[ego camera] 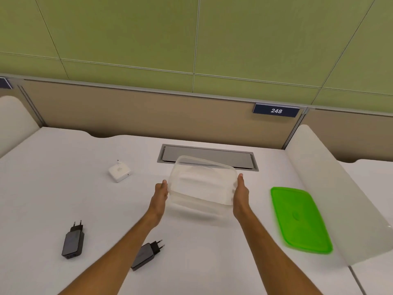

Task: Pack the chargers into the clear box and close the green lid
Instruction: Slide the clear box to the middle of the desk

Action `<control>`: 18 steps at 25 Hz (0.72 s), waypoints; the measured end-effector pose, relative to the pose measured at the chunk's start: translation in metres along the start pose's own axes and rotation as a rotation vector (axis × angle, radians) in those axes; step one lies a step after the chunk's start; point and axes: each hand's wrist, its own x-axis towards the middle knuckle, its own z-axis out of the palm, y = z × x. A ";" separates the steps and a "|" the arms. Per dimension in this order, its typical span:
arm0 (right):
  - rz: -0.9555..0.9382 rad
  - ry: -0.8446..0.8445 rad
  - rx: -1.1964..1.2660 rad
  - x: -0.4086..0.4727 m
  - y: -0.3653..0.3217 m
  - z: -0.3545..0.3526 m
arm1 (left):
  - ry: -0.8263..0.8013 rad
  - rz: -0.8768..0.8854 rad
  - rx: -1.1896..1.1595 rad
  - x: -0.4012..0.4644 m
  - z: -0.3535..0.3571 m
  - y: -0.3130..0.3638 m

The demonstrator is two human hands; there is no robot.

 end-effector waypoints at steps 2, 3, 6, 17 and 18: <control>-0.002 -0.032 -0.051 0.007 0.001 0.006 | 0.016 -0.004 -0.007 -0.007 -0.005 -0.007; -0.010 -0.050 -0.072 0.009 0.002 0.008 | 0.019 -0.005 -0.018 -0.010 -0.006 -0.011; -0.029 -0.090 -0.112 0.016 0.004 0.014 | 0.025 -0.021 -0.025 -0.015 -0.011 -0.021; -0.019 -0.081 -0.182 0.026 0.018 0.019 | 0.010 -0.026 0.164 -0.015 -0.016 -0.027; -0.022 -0.083 -0.190 0.027 0.019 0.019 | -0.001 -0.027 0.161 -0.016 -0.017 -0.027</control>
